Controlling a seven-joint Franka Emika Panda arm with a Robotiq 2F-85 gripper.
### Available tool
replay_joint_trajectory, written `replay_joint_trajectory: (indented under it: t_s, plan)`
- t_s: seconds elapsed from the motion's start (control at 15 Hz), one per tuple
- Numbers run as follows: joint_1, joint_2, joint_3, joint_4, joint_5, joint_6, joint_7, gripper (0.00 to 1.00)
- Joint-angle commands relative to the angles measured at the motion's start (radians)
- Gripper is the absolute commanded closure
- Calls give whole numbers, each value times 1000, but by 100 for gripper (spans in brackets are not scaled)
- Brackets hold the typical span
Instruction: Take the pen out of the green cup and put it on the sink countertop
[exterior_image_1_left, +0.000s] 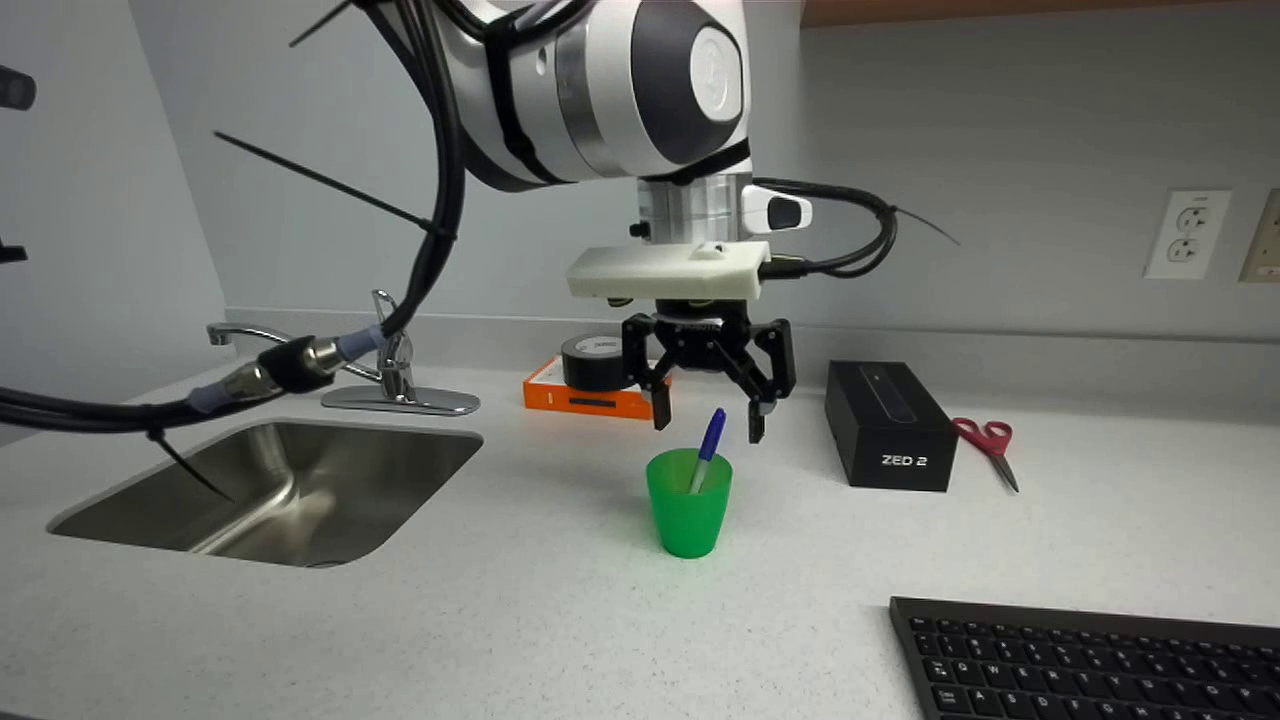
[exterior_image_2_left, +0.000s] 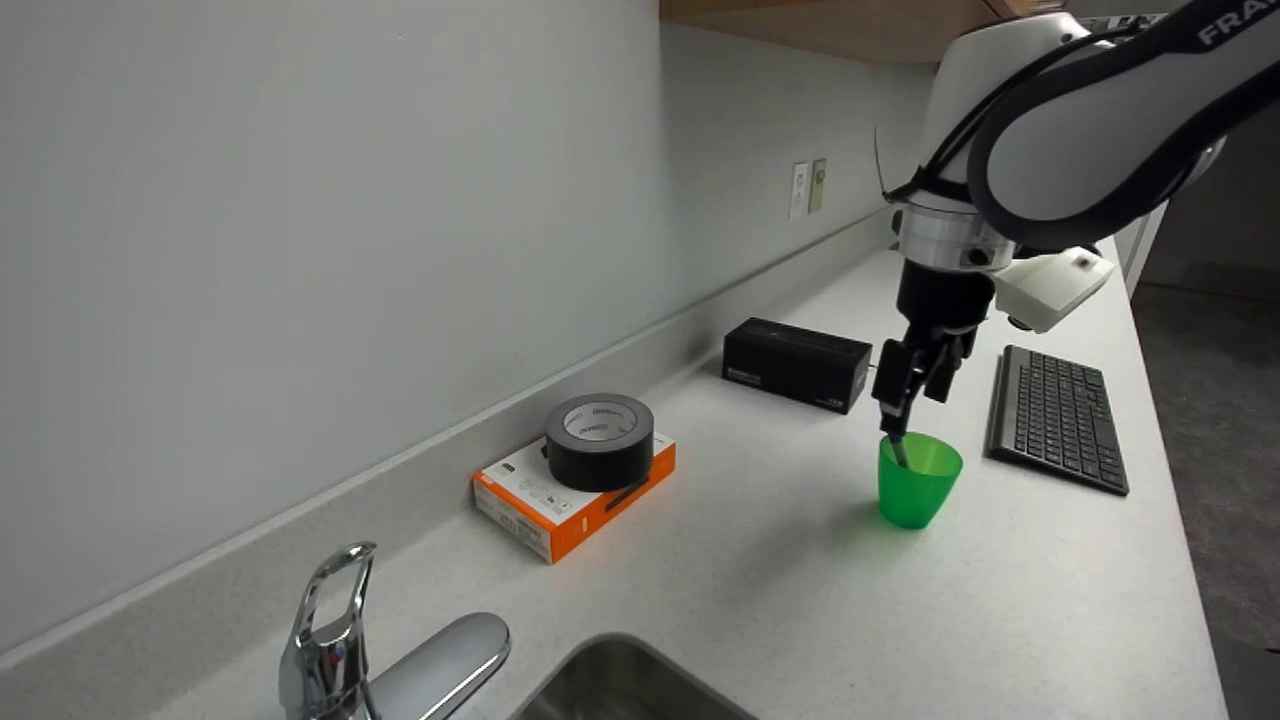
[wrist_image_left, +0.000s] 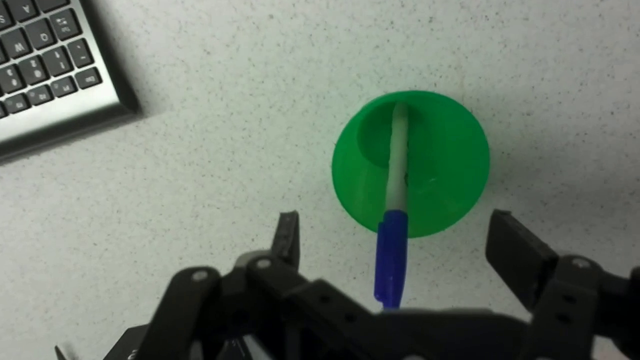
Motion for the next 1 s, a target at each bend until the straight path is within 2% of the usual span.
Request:
replay_joint_trajectory:
  t_s: [0.0,0.07,0.53,0.67,0.93]
  plan:
    - [-12,43,3,38,48,31,21,27]
    - [-14,46,3,41,56,34,20,31]
    - [-25,46,2,54,89,35,8,87]
    - [-27,41,1,54,86,34,13,99]
    - [-32,-28,-3,20,81,26,-1,96]
